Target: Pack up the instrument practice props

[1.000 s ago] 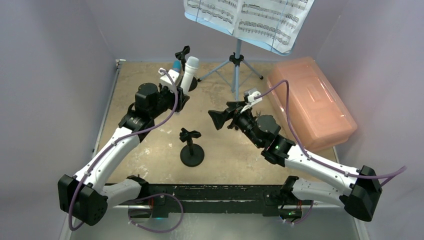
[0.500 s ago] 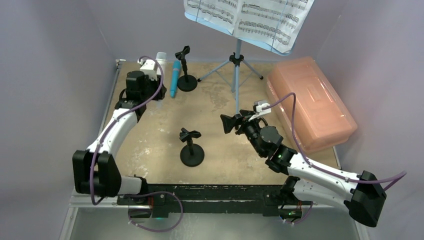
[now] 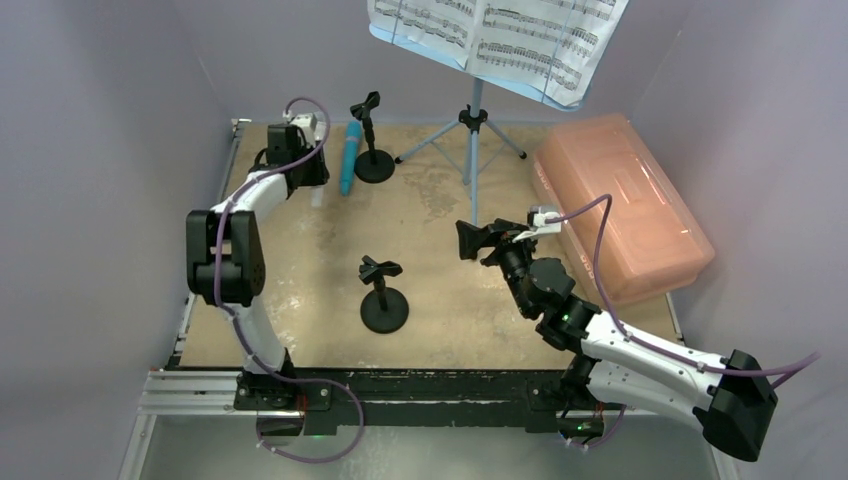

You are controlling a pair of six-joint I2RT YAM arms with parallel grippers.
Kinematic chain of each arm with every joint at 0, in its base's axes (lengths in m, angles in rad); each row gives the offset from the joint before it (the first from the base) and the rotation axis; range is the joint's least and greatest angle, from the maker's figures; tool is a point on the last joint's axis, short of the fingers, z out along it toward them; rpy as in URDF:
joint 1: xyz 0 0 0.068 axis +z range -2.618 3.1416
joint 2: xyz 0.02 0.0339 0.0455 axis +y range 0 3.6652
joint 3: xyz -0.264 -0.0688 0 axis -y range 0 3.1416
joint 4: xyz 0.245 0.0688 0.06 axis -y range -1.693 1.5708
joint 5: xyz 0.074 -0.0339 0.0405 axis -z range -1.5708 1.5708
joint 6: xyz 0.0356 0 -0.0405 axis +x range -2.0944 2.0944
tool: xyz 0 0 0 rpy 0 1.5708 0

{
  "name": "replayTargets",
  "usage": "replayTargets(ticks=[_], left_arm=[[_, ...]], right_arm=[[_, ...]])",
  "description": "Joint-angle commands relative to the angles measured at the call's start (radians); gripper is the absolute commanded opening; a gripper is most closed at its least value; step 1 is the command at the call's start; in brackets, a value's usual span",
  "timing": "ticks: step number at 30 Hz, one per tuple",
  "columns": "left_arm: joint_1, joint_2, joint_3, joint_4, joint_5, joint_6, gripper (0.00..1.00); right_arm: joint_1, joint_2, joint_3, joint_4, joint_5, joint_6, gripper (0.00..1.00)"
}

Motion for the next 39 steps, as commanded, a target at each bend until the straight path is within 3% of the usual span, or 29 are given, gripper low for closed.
replayTargets(ticks=[1,18,32,39], left_arm=[[0.004,0.126,0.134,0.015,0.024,0.006,0.02],[0.010,0.597,0.623,-0.084,0.091,-0.012,0.19],[0.010,0.538,0.540,-0.018,0.125,-0.010,0.49],[0.010,0.494,0.517,-0.017,0.112,-0.008,0.51]], right_arm=[[0.003,-0.010,0.000,0.021,0.045,0.017,0.98],[0.004,0.042,0.004,0.028,0.020,0.020,0.98],[0.003,0.052,0.008,0.032,-0.001,0.017,0.98],[0.004,0.058,0.018,0.021,-0.006,0.019,0.98]])
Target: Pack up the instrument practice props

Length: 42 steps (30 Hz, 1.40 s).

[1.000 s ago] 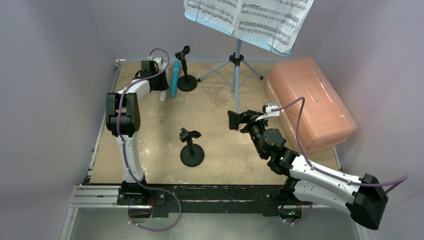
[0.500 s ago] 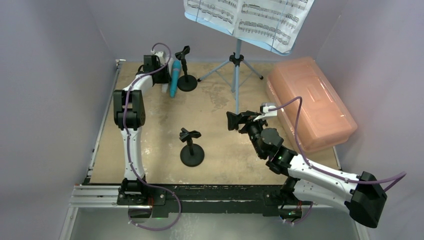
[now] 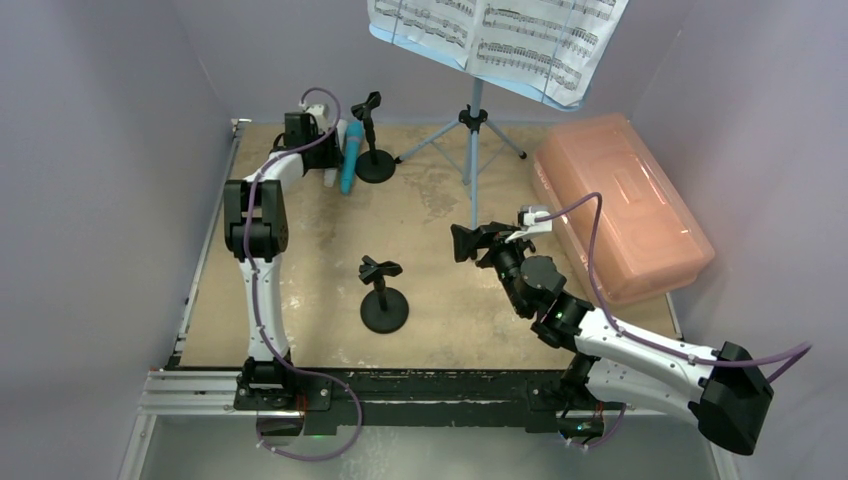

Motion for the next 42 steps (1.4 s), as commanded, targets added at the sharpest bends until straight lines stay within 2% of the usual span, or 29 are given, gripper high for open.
replayTargets(ticks=[1,18,23,27,36,42], left_arm=[[-0.001,-0.076,-0.032,-0.021,0.017,-0.009,0.51],[-0.001,-0.312,-0.219,0.064,0.026,-0.077,0.53],[-0.001,-0.479,-0.383,0.154,0.018,-0.115,0.57],[-0.019,-0.622,-0.512,0.166,-0.007,-0.130,0.61],[-0.173,-1.008,-0.774,0.080,-0.174,-0.142,0.67],[-0.184,-1.283,-0.974,0.035,-0.210,-0.195,0.74]], right_arm=[[0.004,0.008,0.019,0.020,0.000,0.008,0.98],[0.004,0.000,0.026,0.012,0.008,0.007,0.98],[0.004,-0.002,0.025,0.014,0.006,0.006,0.98],[0.003,-0.003,0.020,0.021,-0.004,0.005,0.98],[0.004,0.017,0.010,0.046,-0.020,0.001,0.98],[0.004,0.019,-0.009,0.081,-0.032,-0.005,0.98]])
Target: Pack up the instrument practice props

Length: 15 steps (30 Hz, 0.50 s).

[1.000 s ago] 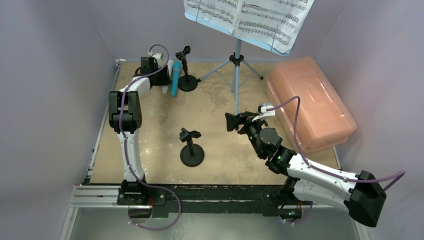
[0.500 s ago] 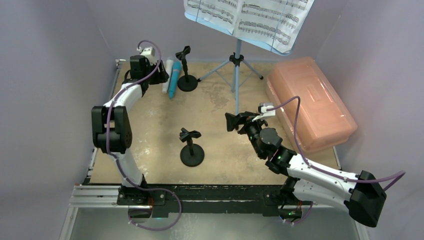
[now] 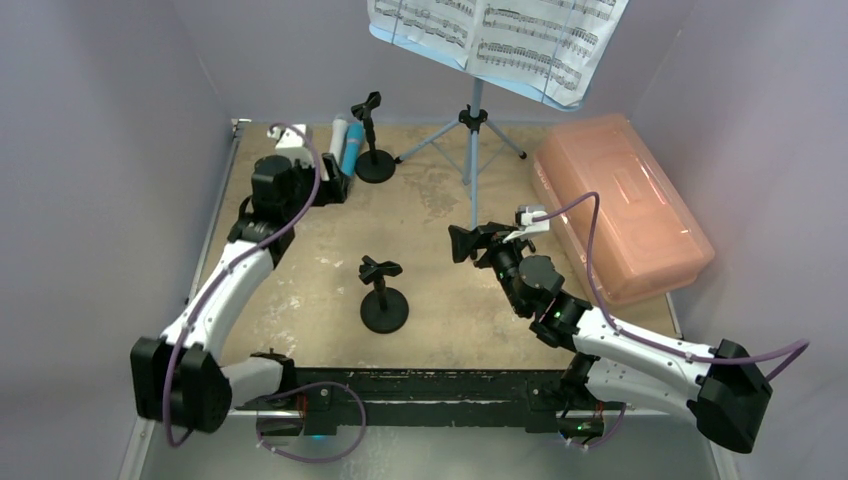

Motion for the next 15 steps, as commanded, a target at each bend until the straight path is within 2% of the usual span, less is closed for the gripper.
replayTargets(ticks=[1,6,11,15], left_arm=[[0.010,-0.173,-0.120,-0.064,-0.069,-0.047,0.76],[0.008,-0.304,-0.202,-0.157,-0.056,-0.067,0.85],[0.006,-0.378,-0.294,-0.210,-0.019,-0.116,0.88],[0.005,-0.436,-0.390,-0.177,0.013,-0.176,0.88]], right_arm=[[0.003,0.000,-0.012,0.081,-0.015,-0.004,0.98],[0.004,0.010,-0.019,0.100,-0.021,-0.014,0.98],[0.004,0.019,-0.025,0.112,-0.017,-0.018,0.98],[0.003,0.033,-0.025,0.120,-0.017,-0.019,0.98]])
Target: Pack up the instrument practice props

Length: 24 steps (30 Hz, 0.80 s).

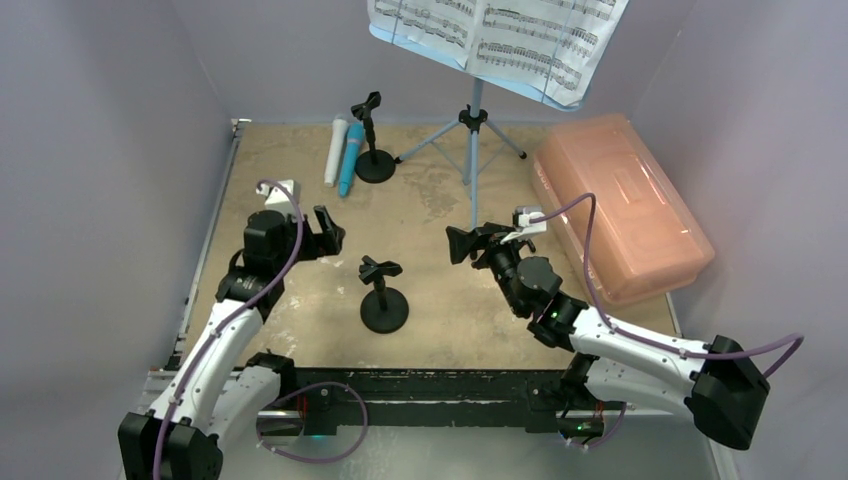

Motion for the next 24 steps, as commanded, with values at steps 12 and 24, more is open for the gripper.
replayTargets(ticks=[12,24], left_arm=[[-0.135,-0.140,-0.261,0.038,0.059,-0.207,0.85],[-0.331,-0.257,-0.429,0.188,0.075,-0.292,0.81]], right_arm=[[0.003,0.039,-0.008,0.069,0.009,-0.014,0.98],[0.004,0.062,-0.005,0.074,0.013,-0.011,0.98]])
